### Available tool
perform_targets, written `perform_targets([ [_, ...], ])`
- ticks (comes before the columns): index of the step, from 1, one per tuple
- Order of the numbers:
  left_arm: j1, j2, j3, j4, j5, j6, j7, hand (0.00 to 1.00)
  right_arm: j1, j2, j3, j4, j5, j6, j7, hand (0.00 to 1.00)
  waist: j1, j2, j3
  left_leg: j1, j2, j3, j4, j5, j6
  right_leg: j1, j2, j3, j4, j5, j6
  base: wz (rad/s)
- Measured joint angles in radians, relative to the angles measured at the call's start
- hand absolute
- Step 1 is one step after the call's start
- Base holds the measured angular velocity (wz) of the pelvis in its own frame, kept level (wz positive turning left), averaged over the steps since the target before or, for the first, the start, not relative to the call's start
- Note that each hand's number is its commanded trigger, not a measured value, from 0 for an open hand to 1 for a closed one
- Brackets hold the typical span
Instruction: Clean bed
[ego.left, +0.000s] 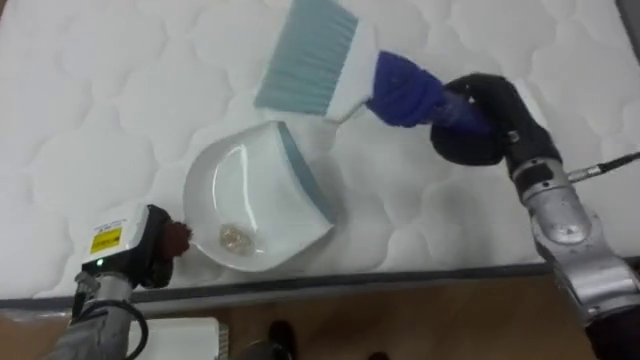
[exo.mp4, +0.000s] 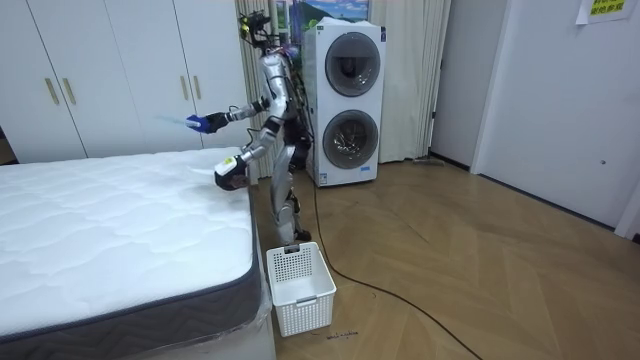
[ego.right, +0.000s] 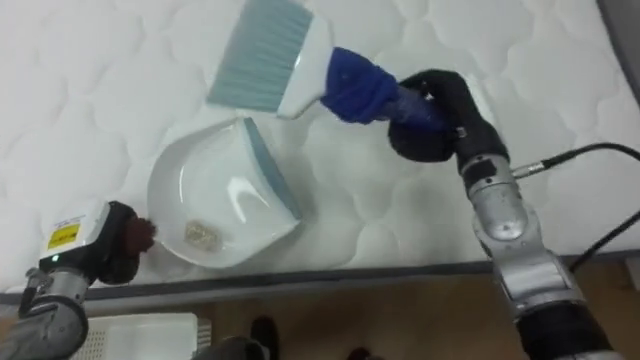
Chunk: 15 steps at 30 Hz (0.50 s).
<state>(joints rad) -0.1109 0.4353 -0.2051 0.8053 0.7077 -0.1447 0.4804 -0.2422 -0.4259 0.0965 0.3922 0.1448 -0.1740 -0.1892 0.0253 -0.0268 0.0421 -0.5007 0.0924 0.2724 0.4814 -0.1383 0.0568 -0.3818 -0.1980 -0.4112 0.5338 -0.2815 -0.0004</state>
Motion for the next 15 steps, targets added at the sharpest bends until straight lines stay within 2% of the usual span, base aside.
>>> perform_targets([
  [2, 0.009, 0.0, 0.009, -0.008, 0.0, -0.001, 0.012, 1.0, 0.011, 0.0, -0.024, 0.0, 0.056, 0.0, -0.035, 0.0, -0.006, 0.002, -0.0053, 0.014, -0.001, 0.0, -0.004, -0.001, -0.002, 0.02, 0.005, 0.0, -0.011, 0.005, -0.001, 0.04],
  [3, 0.022, -0.002, 0.016, -0.023, 0.001, -0.001, 0.014, 1.0, 0.018, 0.001, -0.038, 0.0, 0.069, 0.0, -0.057, 0.0, -0.008, 0.004, -0.0112, 0.029, -0.001, 0.0, -0.01, -0.002, -0.003, 0.038, 0.008, 0.0, -0.021, 0.007, 0.002, 0.0],
  [4, 0.039, -0.014, 0.027, -0.033, 0.001, 0.0, 0.017, 1.0, 0.03, 0.002, -0.045, 0.0, 0.074, -0.001, -0.079, 0.0, -0.007, 0.003, -0.0191, 0.054, -0.004, 0.001, -0.027, -0.002, -0.003, 0.062, 0.01, 0.0, -0.039, 0.011, 0.005, 0.0],
  [6, 0.065, -0.038, 0.046, -0.045, 0.001, 0.002, 0.018, 1.0, 0.045, 0.002, -0.05, 0.0, 0.089, -0.001, -0.108, 0.0, -0.007, 0.004, -0.0244, 0.105, -0.011, 0.001, -0.055, -0.003, -0.005, 0.11, 0.012, -0.001, -0.066, 0.015, 0.009, 0.0],
  [9, 0.106, -0.052, 0.049, -0.07, 0.004, 0.005, 0.018, 1.0, 0.081, 0.003, -0.059, -0.014, 0.129, -0.004, -0.152, 0.0, -0.001, 0.005, -0.0407, 0.171, -0.017, -0.001, -0.09, -0.003, -0.013, 0.18, 0.026, -0.001, -0.115, 0.02, 0.017, 0.01],
  [13, 0.156, -0.062, 0.089, -0.101, 0.001, 0.005, 0.019, 1.0, 0.098, 0.004, -0.071, -0.032, 0.165, -0.023, -0.172, 0.0, 0.011, 0.008, -0.0469, 0.228, -0.016, -0.002, -0.124, -0.001, -0.022, 0.245, 0.047, 0.001, -0.174, 0.03, 0.023, -0.02],
  [15, 0.175, -0.063, 0.106, -0.109, 0.001, 0.004, 0.019, 1.0, 0.101, 0.018, -0.079, -0.049, 0.164, -0.037, -0.182, 0.0, 0.012, 0.009, -0.0472, 0.239, -0.016, -0.007, -0.129, 0.001, -0.025, 0.259, 0.053, -0.001, -0.185, 0.032, 0.023, 0.0],
])
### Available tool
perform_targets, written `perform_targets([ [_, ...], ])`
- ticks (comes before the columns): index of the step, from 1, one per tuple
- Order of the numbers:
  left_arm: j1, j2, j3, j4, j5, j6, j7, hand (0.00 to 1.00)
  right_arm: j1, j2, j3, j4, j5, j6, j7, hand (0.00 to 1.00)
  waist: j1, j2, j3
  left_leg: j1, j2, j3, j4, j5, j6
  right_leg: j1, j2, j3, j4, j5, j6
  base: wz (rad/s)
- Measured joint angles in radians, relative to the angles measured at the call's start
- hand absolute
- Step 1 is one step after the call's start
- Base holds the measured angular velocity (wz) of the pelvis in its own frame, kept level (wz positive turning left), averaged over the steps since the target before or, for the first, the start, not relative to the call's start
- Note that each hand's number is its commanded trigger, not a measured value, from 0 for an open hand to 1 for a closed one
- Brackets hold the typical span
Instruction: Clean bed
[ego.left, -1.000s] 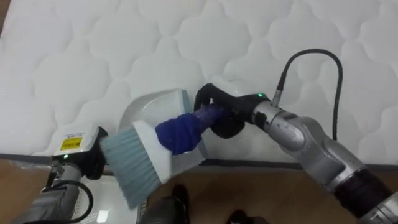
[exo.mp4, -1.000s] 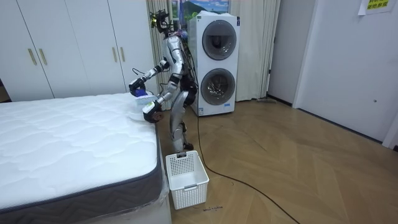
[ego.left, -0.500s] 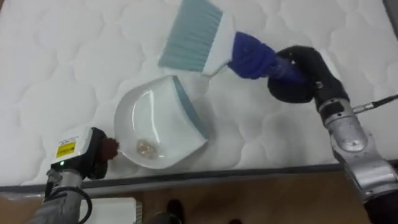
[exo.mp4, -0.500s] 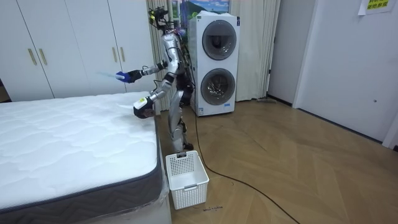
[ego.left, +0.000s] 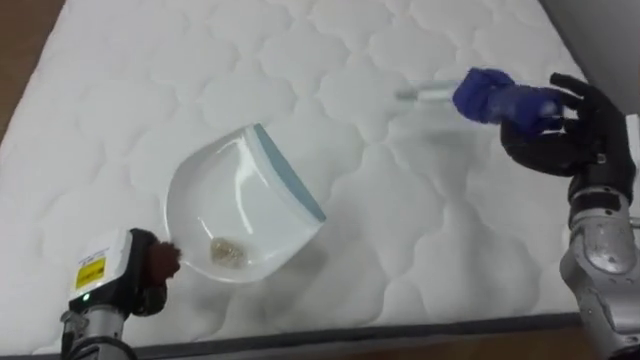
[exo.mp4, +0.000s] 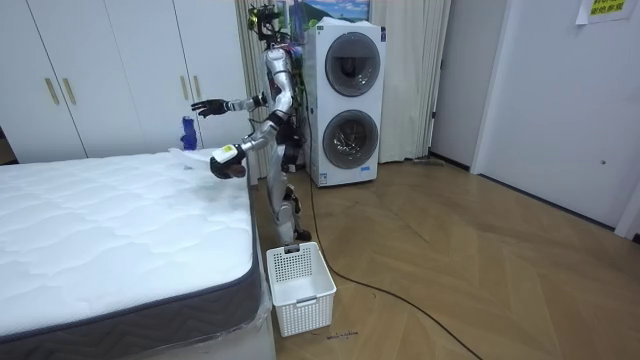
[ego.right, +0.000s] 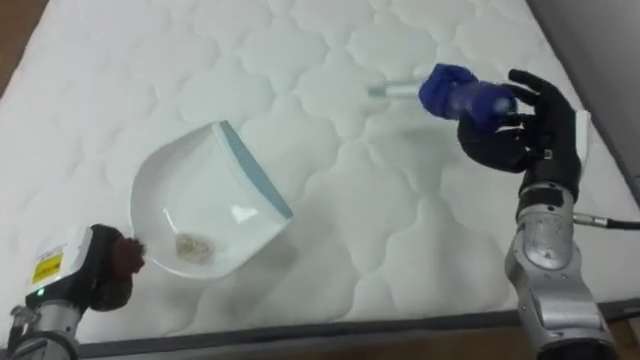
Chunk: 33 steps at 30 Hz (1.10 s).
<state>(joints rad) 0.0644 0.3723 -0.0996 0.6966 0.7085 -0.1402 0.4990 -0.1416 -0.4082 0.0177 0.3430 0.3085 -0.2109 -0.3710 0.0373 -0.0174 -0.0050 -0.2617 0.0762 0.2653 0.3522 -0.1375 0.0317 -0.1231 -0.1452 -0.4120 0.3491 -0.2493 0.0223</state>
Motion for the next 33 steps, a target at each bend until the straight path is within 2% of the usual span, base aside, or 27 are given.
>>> perform_targets([
  [2, 0.017, -0.001, 0.011, -0.012, -0.007, 0.0, 0.0, 1.0, 0.002, 0.014, -0.002, -0.014, -0.001, -0.018, -0.023, 0.0, 0.001, 0.0, -0.0004, 0.009, 0.0, -0.002, -0.009, 0.002, -0.004, 0.009, 0.006, 0.003, -0.009, 0.002, -0.001, 0.02],
  [5, 0.026, -0.027, 0.032, -0.021, -0.008, -0.001, 0.0, 1.0, 0.018, 0.024, -0.004, -0.056, -0.007, -0.027, -0.074, 0.0, 0.026, 0.005, -0.0007, 0.013, -0.001, -0.005, -0.009, 0.004, -0.006, 0.021, 0.011, 0.0, -0.008, 0.004, -0.003, 0.06],
  [6, 0.036, -0.041, 0.046, -0.037, -0.007, -0.003, 0.001, 1.0, 0.018, 0.026, -0.005, -0.061, -0.009, -0.039, -0.09, 0.0, 0.029, 0.009, 0.0011, 0.011, -0.003, -0.018, -0.007, 0.005, -0.008, 0.028, 0.012, -0.007, -0.007, 0.004, -0.004, 0.33],
  [8, 0.049, -0.049, 0.049, -0.065, -0.006, -0.012, 0.001, 1.0, 0.018, 0.029, -0.007, -0.061, -0.038, -0.042, -0.125, 0.0, 0.034, 0.013, 0.001, 0.004, -0.004, -0.02, 0.002, 0.006, -0.008, 0.04, 0.013, -0.033, -0.004, 0.002, -0.007, 0.45],
  [11, 0.048, -0.049, 0.047, -0.094, -0.021, -0.02, 0.003, 1.0, 0.019, 0.037, -0.008, -0.062, -0.05, -0.046, -0.163, 0.0, 0.029, 0.014, 0.0011, -0.02, -0.004, 0.003, 0.008, 0.026, 0.003, 0.053, -0.006, -0.119, 0.02, -0.017, -0.014, 0.83],
  [12, 0.042, -0.05, 0.046, -0.096, -0.033, -0.019, 0.002, 1.0, 0.018, 0.041, -0.007, -0.068, -0.051, -0.048, -0.186, 0.0, 0.018, 0.009, 0.003, -0.026, 0.002, 0.068, 0.003, 0.04, 0.022, 0.055, -0.029, -0.159, 0.046, -0.041, -0.013, 1.17],
  [13, 0.031, -0.051, 0.045, -0.096, -0.043, -0.019, 0.002, 1.0, 0.017, 0.041, -0.006, -0.073, -0.052, -0.051, -0.207, 0.0, 0.012, 0.005, 0.005, -0.027, 0.016, 0.177, -0.012, 0.057, 0.048, 0.055, -0.056, -0.211, 0.063, -0.065, -0.013, 1.17],
  [14, 0.023, -0.051, 0.045, -0.096, -0.048, -0.019, 0.002, 1.0, 0.015, 0.042, -0.006, -0.074, -0.054, -0.053, -0.218, 0.0, 0.007, 0.001, 0.0092, -0.027, 0.025, 0.234, -0.011, 0.06, 0.055, 0.054, -0.067, -0.248, 0.068, -0.075, -0.013, 0.96],
  [15, 0.019, -0.05, 0.049, -0.097, -0.049, -0.019, 0.001, 1.0, 0.018, 0.05, -0.006, -0.074, -0.071, -0.052, -0.229, 0.0, 0.012, 0.0, 0.0109, -0.035, 0.074, 0.314, 0.074, 0.019, 0.055, 0.076, -0.08, -0.343, 0.069, -0.083, -0.01, 0.58],
  [16, 0.024, -0.048, 0.062, -0.096, -0.047, -0.018, -0.005, 1.0, 0.028, 0.057, -0.003, -0.077, -0.086, -0.053, -0.222, 0.0, 0.018, -0.001, 0.0113, -0.02, 0.131, 0.333, 0.187, -0.049, 0.036, 0.117, -0.08, -0.431, 0.059, -0.084, -0.001, 0.52],
  [17, 0.023, -0.048, 0.069, -0.096, -0.047, -0.017, -0.009, 1.0, 0.033, 0.056, -0.006, -0.082, -0.086, -0.053, -0.215, 0.0, 0.013, -0.001, 0.0118, -0.01, 0.152, 0.332, 0.225, -0.074, 0.018, 0.137, -0.079, -0.468, 0.058, -0.087, 0.005, 0.66],
  [18, 0.018, -0.048, 0.079, -0.096, -0.046, -0.017, -0.013, 1.0, 0.034, 0.054, -0.018, -0.088, -0.086, -0.053, -0.213, 0.0, 0.004, 0.004, 0.0133, -0.004, 0.169, 0.319, 0.245, -0.102, -0.012, 0.164, -0.08, -0.505, 0.072, -0.092, 0.015, 0.88],
  [19, 0.01, -0.047, 0.08, -0.096, -0.046, -0.017, -0.02, 1.0, 0.037, 0.052, -0.032, -0.089, -0.085, -0.053, -0.214, 0.0, -0.006, 0.001, 0.0143, -0.008, 0.151, 0.302, 0.218, -0.112, 0.002, 0.167, -0.088, -0.499, 0.109, -0.094, 0.019, 0.91],
  [20, 0.008, -0.047, 0.081, -0.096, -0.046, -0.016, -0.024, 1.0, 0.041, 0.052, -0.037, -0.09, -0.085, -0.054, -0.215, 0.0, -0.013, -0.003, 0.0134, -0.006, 0.137, 0.289, 0.202, -0.113, 0.004, 0.166, -0.095, -0.483, 0.122, -0.095, 0.02, 0.89],
  [21, 0.005, -0.049, 0.08, -0.097, -0.047, -0.016, -0.026, 1.0, 0.047, 0.052, -0.052, -0.094, -0.084, -0.054, -0.215, 0.0, -0.021, -0.008, 0.0132, 0.006, 0.112, 0.27, 0.175, -0.113, 0.013, 0.157, -0.105, -0.435, 0.147, -0.096, 0.023, 0.72],
  [22, 0.009, -0.05, 0.08, -0.097, -0.048, -0.016, -0.026, 1.0, 0.047, 0.051, -0.061, -0.094, -0.085, -0.054, -0.214, 0.0, -0.012, -0.011, 0.0137, 0.021, 0.09, 0.261, 0.151, -0.11, 0.021, 0.136, -0.12, -0.398, 0.185, -0.096, 0.023, 0.57],
  [23, 0.011, -0.051, 0.079, -0.097, -0.047, -0.016, -0.026, 1.0, 0.047, 0.051, -0.064, -0.094, -0.085, -0.054, -0.214, 0.0, -0.005, -0.011, 0.0137, 0.026, 0.081, 0.254, 0.14, -0.109, 0.022, 0.125, -0.128, -0.381, 0.212, -0.094, 0.024, 0.3],
  [24, 0.016, -0.052, 0.08, -0.098, -0.046, -0.016, -0.026, 1.0, 0.047, 0.051, -0.069, -0.094, -0.084, -0.057, -0.213, 0.0, 0.003, -0.004, 0.0158, 0.033, 0.073, 0.226, 0.133, -0.107, 0.023, 0.103, -0.143, -0.342, 0.239, -0.103, 0.03, 0.1],
  [25, 0.019, -0.053, 0.093, -0.098, -0.047, -0.016, -0.026, 1.0, 0.047, 0.051, -0.069, -0.106, -0.083, -0.057, -0.209, 0.0, 0.026, 0.0, 0.0168, 0.027, 0.066, 0.195, 0.134, -0.105, 0.018, 0.059, -0.133, -0.276, 0.2, -0.107, 0.03, 0.0],
  [26, 0.02, -0.053, 0.1, -0.099, -0.048, -0.016, -0.026, 1.0, 0.047, 0.051, -0.069, -0.116, -0.083, -0.057, -0.206, 0.0, 0.035, 0.003, 0.0166, 0.02, 0.065, 0.182, 0.137, -0.106, 0.014, 0.037, -0.133, -0.262, 0.172, -0.105, 0.03, 0.09],
  [27, 0.03, -0.057, 0.11, -0.103, -0.047, -0.014, -0.028, 1.0, 0.054, 0.051, -0.07, -0.129, -0.085, -0.057, -0.207, 0.0, 0.035, 0.02, 0.008, 0.008, 0.063, 0.154, 0.15, -0.107, 0.003, 0.043, -0.136, -0.276, 0.185, -0.091, 0.024, 0.3],
  [28, 0.044, -0.057, 0.115, -0.127, -0.048, -0.014, -0.029, 1.0, 0.055, 0.051, -0.075, -0.131, -0.083, -0.057, -0.21, 0.0, 0.03, 0.025, 0.0052, 0.013, 0.049, 0.15, 0.136, -0.103, -0.002, 0.061, -0.141, -0.315, 0.19, -0.09, 0.024, 0.46],
  [29, 0.051, -0.057, 0.115, -0.14, -0.049, -0.015, -0.031, 1.0, 0.055, 0.051, -0.075, -0.131, -0.079, -0.057, -0.211, 0.0, 0.026, 0.026, 0.0042, 0.017, 0.044, 0.15, 0.127, -0.099, -0.002, 0.075, -0.144, -0.337, 0.195, -0.09, 0.024, 0.56],
  [30, 0.058, -0.061, 0.114, -0.16, -0.049, -0.019, -0.034, 1.0, 0.057, 0.051, -0.083, -0.131, -0.063, -0.057, -0.215, 0.0, 0.018, 0.026, 0.0043, 0.038, 0.028, 0.157, 0.097, -0.089, 0.001, 0.101, -0.157, -0.362, 0.2, -0.09, 0.024, 0.65],
  [31, 0.058, -0.07, 0.114, -0.168, -0.049, -0.026, -0.034, 1.0, 0.059, 0.051, -0.091, -0.131, -0.041, -0.057, -0.215, 0.0, 0.016, 0.021, 0.0056, 0.065, 0.007, 0.162, 0.063, -0.075, 0.007, 0.12, -0.169, -0.36, 0.213, -0.09, 0.024, 0.69],
  [33, 0.057, -0.08, 0.111, -0.17, -0.048, -0.034, -0.035, 1.0, 0.062, 0.052, -0.095, -0.131, -0.035, -0.057, -0.213, 0.0, 0.008, 0.019, 0.0055, 0.093, -0.019, 0.153, 0.039, -0.067, 0.017, 0.153, -0.179, -0.341, 0.221, -0.087, 0.029, 0.8],
])
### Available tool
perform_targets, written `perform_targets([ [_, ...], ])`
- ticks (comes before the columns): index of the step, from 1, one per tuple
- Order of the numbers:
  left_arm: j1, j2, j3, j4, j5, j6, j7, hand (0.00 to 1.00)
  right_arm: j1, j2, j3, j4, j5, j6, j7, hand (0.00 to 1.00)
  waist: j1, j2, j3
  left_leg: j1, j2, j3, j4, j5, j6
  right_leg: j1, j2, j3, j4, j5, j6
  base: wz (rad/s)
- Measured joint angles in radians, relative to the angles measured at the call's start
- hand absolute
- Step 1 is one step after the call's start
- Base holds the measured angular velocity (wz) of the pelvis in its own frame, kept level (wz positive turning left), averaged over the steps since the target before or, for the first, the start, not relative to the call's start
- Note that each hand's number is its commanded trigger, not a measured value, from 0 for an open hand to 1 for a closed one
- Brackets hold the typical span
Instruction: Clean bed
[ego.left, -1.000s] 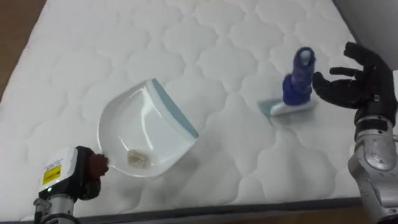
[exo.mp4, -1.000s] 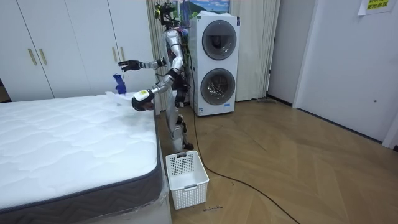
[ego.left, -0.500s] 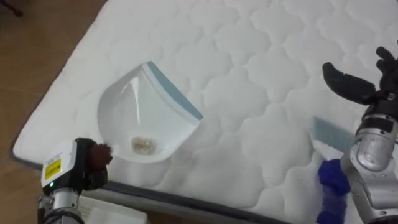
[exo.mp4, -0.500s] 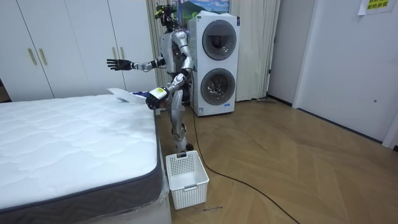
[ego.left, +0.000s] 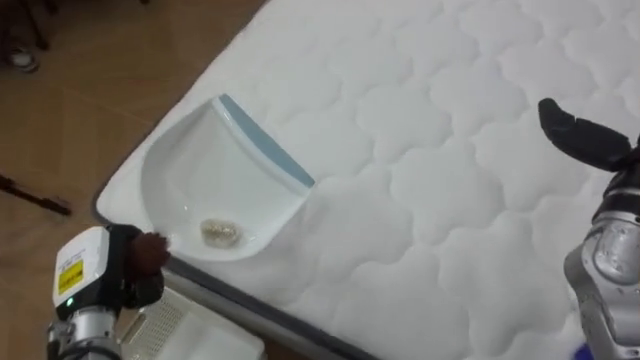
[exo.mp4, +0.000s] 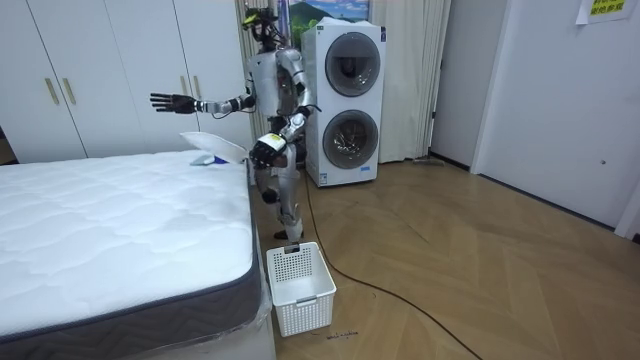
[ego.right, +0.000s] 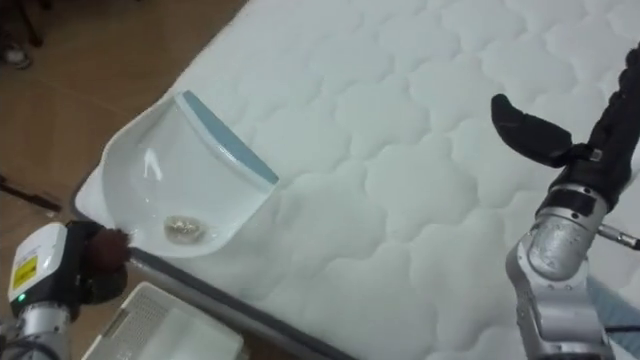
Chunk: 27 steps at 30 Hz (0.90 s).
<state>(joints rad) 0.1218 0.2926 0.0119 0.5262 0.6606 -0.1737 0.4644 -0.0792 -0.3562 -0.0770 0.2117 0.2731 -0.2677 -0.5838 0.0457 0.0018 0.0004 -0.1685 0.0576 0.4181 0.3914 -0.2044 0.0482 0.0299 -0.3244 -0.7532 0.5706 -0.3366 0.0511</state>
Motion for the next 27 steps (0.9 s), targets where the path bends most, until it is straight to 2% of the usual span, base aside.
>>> perform_targets([
  [1, 0.001, -0.002, -0.001, -0.009, 0.003, 0.0, 0.0, 1.0, 0.003, 0.004, 0.0, 0.0, -0.001, 0.0, 0.003, 0.0, -0.016, -0.003, -0.0013, 0.006, -0.015, -0.033, 0.0, 0.002, 0.007, 0.009, 0.005, 0.054, 0.006, 0.004, 0.006, 0.96],
  [2, 0.001, -0.002, -0.001, -0.017, 0.004, 0.001, 0.0, 1.0, 0.003, 0.006, -0.001, 0.0, -0.003, 0.0, 0.003, 0.0, -0.02, -0.007, -0.001, 0.006, -0.02, -0.055, 0.001, 0.003, 0.011, 0.005, 0.008, 0.095, 0.015, 0.006, 0.01, 1.02],
  [3, -0.001, -0.002, -0.006, -0.03, 0.0, 0.0, 0.0, 1.0, 0.005, 0.007, 0.0, 0.0, -0.013, 0.0, 0.001, 0.0, -0.027, -0.012, -0.0004, 0.006, -0.033, -0.103, 0.001, 0.007, 0.016, -0.021, 0.018, 0.178, 0.037, 0.01, 0.011, 0.82],
  [4, -0.001, -0.003, -0.006, -0.033, -0.001, 0.0, 0.0, 1.0, 0.005, 0.011, 0.002, -0.001, -0.041, 0.0, 0.002, 0.0, -0.029, -0.008, 0.0018, -0.005, -0.039, -0.183, 0.004, 0.007, 0.016, -0.044, 0.076, 0.281, -0.007, -0.005, 0.002, 0.71],
  [5, 0.0, -0.002, -0.002, -0.033, -0.001, 0.0, 0.0, 1.0, 0.005, 0.013, 0.005, -0.006, -0.059, 0.0, 0.004, 0.0, -0.026, -0.004, 0.0031, -0.015, -0.039, -0.227, 0.003, 0.009, 0.013, -0.058, 0.114, 0.325, -0.053, -0.009, -0.004, 0.71],
  [6, 0.001, -0.002, 0.009, -0.032, -0.001, 0.002, 0.0, 1.0, 0.01, 0.019, 0.005, -0.025, -0.098, 0.001, 0.002, 0.0, -0.033, -0.001, 0.0041, -0.03, -0.043, -0.287, 0.005, 0.015, 0.003, -0.082, 0.166, 0.372, -0.14, 0.0, -0.011, 0.68],
  [7, 0.001, -0.001, 0.014, -0.031, -0.001, 0.003, -0.001, 1.0, 0.014, 0.019, 0.005, -0.036, -0.115, 0.002, -0.003, 0.0, -0.034, -0.005, 0.0035, -0.034, -0.05, -0.309, 0.004, 0.021, 0.0, -0.09, 0.185, 0.39, -0.173, 0.039, -0.018, 1.07],
  [8, 0.007, -0.004, 0.012, -0.027, -0.001, 0.006, -0.002, 1.0, 0.02, 0.015, 0.006, -0.042, -0.148, 0.001, -0.02, 0.0, -0.041, -0.01, -0.0018, -0.031, -0.063, -0.341, 0.001, 0.034, -0.006, -0.069, 0.189, 0.381, -0.176, 0.055, -0.037, 0.86],
  [9, 0.006, -0.008, 0.006, -0.028, -0.001, 0.006, -0.002, 1.0, 0.013, 0.007, 0.008, -0.042, -0.168, -0.001, -0.039, 0.0, -0.026, -0.01, -0.0022, -0.03, -0.07, -0.343, -0.006, 0.04, -0.01, -0.055, 0.194, 0.361, -0.189, 0.057, -0.043, 0.91],
  [10, 0.006, -0.008, -0.002, -0.034, -0.001, 0.006, -0.002, 1.0, 0.013, 0.006, 0.012, -0.042, -0.17, -0.002, -0.049, 0.0, -0.019, -0.009, -0.0021, -0.031, -0.069, -0.341, -0.018, 0.05, -0.008, -0.041, 0.202, 0.337, -0.205, 0.06, -0.044, 0.55],
  [12, 0.005, -0.009, -0.007, -0.035, -0.001, 0.005, -0.002, 1.0, 0.021, 0.006, 0.025, -0.042, -0.17, -0.001, -0.05, 0.0, -0.005, -0.012, -0.0006, -0.033, -0.062, -0.343, -0.027, 0.058, -0.006, -0.026, 0.203, 0.316, -0.226, 0.065, -0.044, 0.46],
  [14, 0.003, -0.009, -0.006, -0.035, -0.001, 0.006, -0.002, 1.0, 0.021, 0.007, 0.044, -0.043, -0.172, -0.001, -0.047, 0.0, 0.023, -0.02, 0.0033, -0.039, -0.063, -0.349, -0.029, 0.061, -0.008, -0.03, 0.2, 0.31, -0.233, 0.064, -0.042, 0.24],
  [18, 0.003, -0.012, -0.006, -0.034, -0.001, 0.009, 0.002, 1.0, 0.019, 0.011, 0.084, -0.042, -0.196, -0.001, -0.045, 0.0, 0.073, -0.054, 0.0064, -0.073, -0.07, -0.371, -0.027, 0.071, -0.006, -0.041, 0.205, 0.281, -0.243, 0.065, -0.039, 0.26],
  [19, 0.002, -0.012, -0.006, -0.034, -0.001, 0.014, 0.003, 1.0, 0.014, 0.012, 0.098, -0.042, -0.204, -0.002, -0.045, 0.0, 0.072, -0.06, 0.0064, -0.092, -0.068, -0.366, -0.015, 0.072, -0.004, -0.043, 0.206, 0.262, -0.241, 0.065, -0.039, 0.39],
  [20, 0.001, -0.013, -0.007, -0.033, 0.0, 0.014, 0.003, 1.0, 0.011, 0.015, 0.1, -0.04, -0.205, -0.002, -0.045, 0.0, 0.07, -0.062, 0.006, -0.102, -0.066, -0.359, -0.008, 0.073, 0.0, -0.042, 0.205, 0.249, -0.239, 0.065, -0.039, 0.64],
  [21, -0.009, -0.014, -0.017, -0.021, -0.004, 0.015, 0.008, 1.0, 0.0, 0.017, 0.103, -0.022, -0.206, -0.002, -0.05, 0.0, 0.065, -0.063, 0.0084, -0.123, -0.052, -0.313, 0.007, 0.074, 0.013, -0.04, 0.198, 0.219, -0.235, 0.065, -0.038, 0.72],
  [22, -0.024, -0.014, -0.034, 0.0, -0.007, 0.015, 0.009, 1.0, -0.015, 0.016, 0.111, 0.01, -0.206, -0.003, -0.061, 0.0, 0.062, -0.061, 0.0106, -0.142, -0.028, -0.232, 0.026, 0.07, 0.032, -0.04, 0.19, 0.183, -0.219, 0.058, -0.035, 0.7],
  [24, -0.049, -0.015, -0.062, 0.036, -0.021, 0.015, 0.012, 1.0, -0.031, 0.017, 0.131, 0.052, -0.206, -0.003, -0.08, 0.0, 0.047, -0.056, 0.0149, -0.171, -0.006, -0.166, 0.052, 0.057, 0.053, -0.053, 0.176, 0.145, -0.186, 0.037, -0.029, 0.68],
  [25, -0.056, -0.015, -0.074, 0.044, -0.021, 0.015, 0.012, 1.0, -0.033, 0.02, 0.138, 0.061, -0.206, -0.002, -0.082, 0.0, 0.043, -0.051, 0.0186, -0.195, -0.014, -0.18, 0.068, 0.054, 0.06, -0.069, 0.167, 0.123, -0.161, 0.026, -0.023, 0.63],
  [26, -0.056, -0.015, -0.077, 0.044, -0.021, 0.016, 0.012, 1.0, -0.033, 0.022, 0.143, 0.063, -0.206, -0.001, -0.083, 0.0, 0.04, -0.052, 0.0195, -0.205, -0.022, -0.19, 0.069, 0.054, 0.062, -0.08, 0.163, 0.119, -0.149, 0.022, -0.019, 0.55],
  [27, -0.059, -0.013, -0.089, 0.045, -0.021, 0.022, 0.012, 1.0, -0.033, 0.022, 0.15, 0.073, -0.205, -0.001, -0.084, 0.0, 0.035, -0.053, 0.0248, -0.218, -0.042, -0.216, 0.07, 0.058, 0.07, -0.103, 0.151, 0.12, -0.122, 0.013, -0.013, 0.6],
])
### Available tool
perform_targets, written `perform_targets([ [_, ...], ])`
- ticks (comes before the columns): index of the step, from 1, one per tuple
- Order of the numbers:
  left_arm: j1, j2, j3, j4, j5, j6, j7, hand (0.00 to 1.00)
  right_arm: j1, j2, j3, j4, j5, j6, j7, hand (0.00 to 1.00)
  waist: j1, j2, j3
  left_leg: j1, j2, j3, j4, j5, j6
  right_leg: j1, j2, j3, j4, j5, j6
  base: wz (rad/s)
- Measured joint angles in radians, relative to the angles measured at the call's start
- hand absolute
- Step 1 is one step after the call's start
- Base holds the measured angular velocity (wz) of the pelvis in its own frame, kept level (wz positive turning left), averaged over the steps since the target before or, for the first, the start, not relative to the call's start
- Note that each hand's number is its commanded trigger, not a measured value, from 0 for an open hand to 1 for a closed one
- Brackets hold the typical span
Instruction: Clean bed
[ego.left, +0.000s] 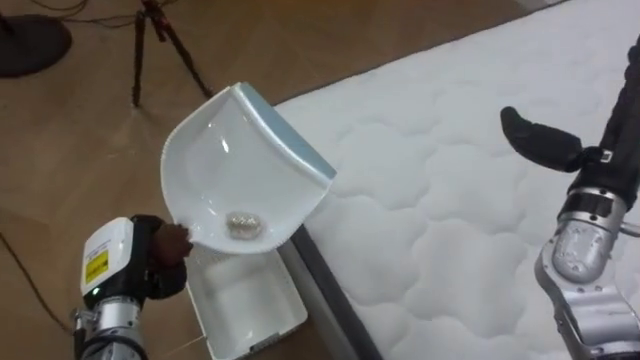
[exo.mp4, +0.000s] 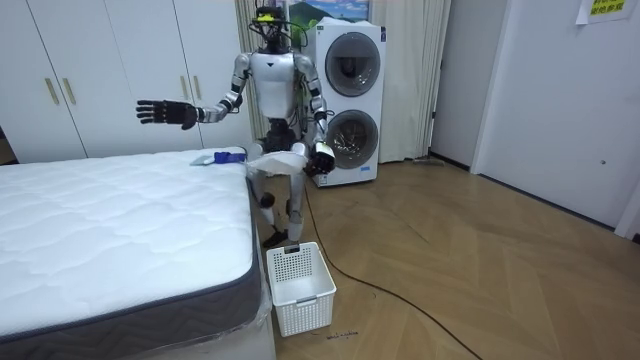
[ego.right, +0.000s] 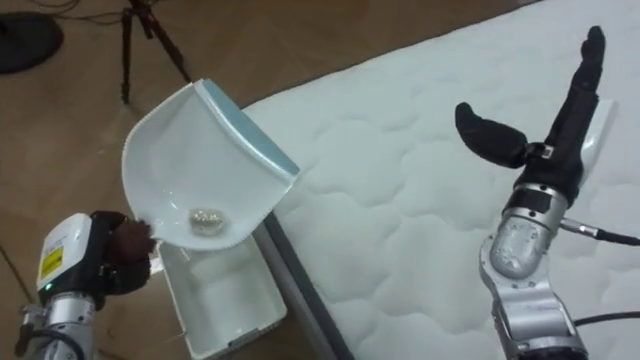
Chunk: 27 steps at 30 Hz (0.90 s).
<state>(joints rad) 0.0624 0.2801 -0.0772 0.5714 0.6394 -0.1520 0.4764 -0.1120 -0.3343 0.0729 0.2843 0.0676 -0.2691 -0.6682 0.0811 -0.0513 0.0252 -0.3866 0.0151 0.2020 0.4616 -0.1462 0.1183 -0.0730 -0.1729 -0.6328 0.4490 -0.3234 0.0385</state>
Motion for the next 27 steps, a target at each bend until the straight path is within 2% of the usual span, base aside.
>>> perform_targets([
  [1, -0.011, 0.002, -0.012, 0.006, 0.0, 0.001, 0.0, 1.0, 0.0, 0.0, 0.002, 0.014, 0.001, 0.0, -0.003, 0.0, -0.006, -0.004, 0.0023, -0.012, -0.02, -0.021, 0.0, 0.003, 0.007, -0.022, -0.009, 0.027, 0.023, -0.012, 0.0, 0.64],
  [3, -0.025, 0.004, -0.019, 0.016, 0.001, 0.001, 0.0, 1.0, 0.001, 0.001, 0.004, 0.025, 0.001, 0.0, -0.004, 0.0, -0.009, -0.01, 0.0045, -0.027, -0.045, -0.047, -0.003, 0.011, 0.014, -0.05, -0.015, 0.074, 0.045, -0.021, 0.002, 0.56],
  [6, -0.027, 0.017, -0.019, 0.017, -0.001, 0.001, 0.0, 1.0, 0.002, 0.001, 0.006, 0.025, 0.001, -0.001, -0.003, 0.0, -0.009, -0.02, 0.0024, -0.043, -0.075, -0.079, -0.02, 0.033, 0.021, -0.076, -0.018, 0.101, 0.057, -0.024, 0.005, 0.35],
  [9, -0.028, 0.021, -0.019, 0.017, -0.003, 0.0, 0.0, 1.0, 0.002, 0.001, 0.012, 0.032, 0.001, -0.001, -0.003, 0.0, -0.008, -0.025, -0.0001, -0.052, -0.084, -0.098, -0.015, 0.038, 0.026, -0.09, -0.016, 0.11, 0.071, -0.021, 0.004, 0.2],
  [12, -0.039, 0.021, -0.019, 0.03, -0.002, -0.004, 0.0, 1.0, 0.001, 0.002, 0.017, 0.066, 0.001, -0.002, 0.006, 0.0, 0.005, -0.035, -0.007, -0.054, -0.083, -0.1, -0.012, 0.041, 0.028, -0.099, -0.017, 0.124, 0.081, -0.015, -0.002, 0.05],
  [14, -0.059, 0.02, -0.023, 0.069, -0.001, -0.008, 0.0, 1.0, 0.0, 0.004, 0.018, 0.081, 0.002, -0.003, 0.011, 0.0, 0.007, -0.036, -0.0064, -0.049, -0.084, -0.098, -0.008, 0.04, 0.029, -0.103, -0.022, 0.126, 0.111, -0.015, -0.002, 0.0],
  [15, -0.067, 0.021, -0.025, 0.087, -0.002, -0.008, -0.001, 1.0, -0.005, 0.009, 0.019, 0.098, 0.003, -0.002, 0.016, 0.0, 0.007, -0.036, -0.0059, -0.048, -0.084, -0.101, 0.001, 0.033, 0.04, -0.113, -0.025, 0.134, 0.143, -0.015, -0.002, 0.0],
  [17, -0.071, 0.021, -0.025, 0.096, -0.006, -0.008, -0.001, 1.0, -0.007, 0.016, 0.023, 0.103, 0.002, -0.002, 0.018, 0.0, 0.007, -0.035, -0.0054, -0.051, -0.096, -0.13, 0.013, 0.029, 0.042, -0.15, -0.036, 0.163, 0.209, -0.015, -0.003, -0.12],
  [18, -0.071, 0.021, -0.024, 0.096, -0.008, -0.008, -0.001, 1.0, -0.011, 0.017, 0.025, 0.104, 0.001, -0.002, 0.018, 0.0, 0.009, -0.031, -0.003, -0.054, -0.119, -0.176, 0.01, 0.03, 0.041, -0.187, -0.022, 0.199, 0.236, -0.022, -0.009, -0.26],
  [19, -0.073, 0.021, -0.021, 0.097, -0.003, -0.008, 0.0, 1.0, -0.017, 0.017, 0.024, 0.104, 0.0, -0.002, 0.017, 0.0, 0.004, -0.02, 0.0045, -0.057, -0.136, -0.222, 0.008, 0.034, 0.035, -0.219, 0.005, 0.227, 0.243, -0.032, -0.023, -0.21],
  [20, -0.074, 0.021, -0.019, 0.099, 0.002, -0.008, 0.0, 1.0, -0.017, 0.017, 0.024, 0.104, -0.001, -0.002, 0.015, 0.0, 0.001, -0.012, 0.0091, -0.057, -0.144, -0.251, 0.006, 0.039, 0.028, -0.23, 0.017, 0.231, 0.24, -0.034, -0.027, 0.0],
  [22, -0.087, 0.026, -0.022, 0.118, 0.002, -0.008, 0.0, 1.0, -0.018, 0.017, 0.024, 0.132, -0.032, -0.002, -0.011, 0.0, -0.027, -0.001, 0.0134, -0.057, -0.201, -0.389, -0.017, 0.063, -0.008, -0.272, 0.065, 0.279, 0.16, -0.03, -0.04, 0.24],
  [23, -0.096, 0.026, -0.024, 0.127, 0.002, -0.008, 0.0, 1.0, -0.018, 0.017, 0.024, 0.14, -0.035, -0.002, -0.018, 0.0, -0.031, -0.001, 0.0132, -0.055, -0.215, -0.427, -0.03, 0.071, -0.021, -0.282, 0.075, 0.295, 0.135, -0.025, -0.048, 0.35],
  [24, -0.109, 0.026, -0.025, 0.141, 0.006, -0.008, -0.001, 1.0, -0.018, 0.019, 0.024, 0.143, -0.036, -0.002, -0.033, 0.0, -0.043, -0.002, 0.0127, -0.045, -0.245, -0.508, -0.073, 0.1, -0.063, -0.298, 0.099, 0.317, 0.082, -0.005, -0.062, 0.5],
  [25, -0.127, 0.025, -0.025, 0.168, 0.011, -0.01, -0.002, 1.0, -0.02, 0.026, 0.022, 0.141, -0.037, -0.003, -0.046, 0.0, -0.065, -0.014, 0.0066, -0.038, -0.264, -0.544, -0.125, 0.127, -0.115, -0.293, 0.093, 0.33, 0.008, 0.035, -0.084, 0.62],
  [26, -0.143, 0.024, -0.025, 0.188, 0.01, -0.016, -0.003, 1.0, -0.027, 0.025, 0.021, 0.138, -0.038, -0.003, -0.054, 0.0, -0.076, -0.013, 0.0085, -0.064, -0.238, -0.463, -0.094, 0.103, -0.099, -0.293, 0.068, 0.293, -0.003, 0.061, -0.086, 0.69],
  [27, -0.178, 0.026, -0.031, 0.244, 0.008, -0.032, -0.014, 1.0, -0.033, 0.033, 0.019, 0.138, -0.04, -0.003, -0.071, 0.0, -0.076, 0.003, 0.0138, -0.112, -0.096, -0.208, 0.056, 0.033, -0.079, -0.297, 0.055, 0.245, 0.036, 0.065, -0.089, 0.69],
])
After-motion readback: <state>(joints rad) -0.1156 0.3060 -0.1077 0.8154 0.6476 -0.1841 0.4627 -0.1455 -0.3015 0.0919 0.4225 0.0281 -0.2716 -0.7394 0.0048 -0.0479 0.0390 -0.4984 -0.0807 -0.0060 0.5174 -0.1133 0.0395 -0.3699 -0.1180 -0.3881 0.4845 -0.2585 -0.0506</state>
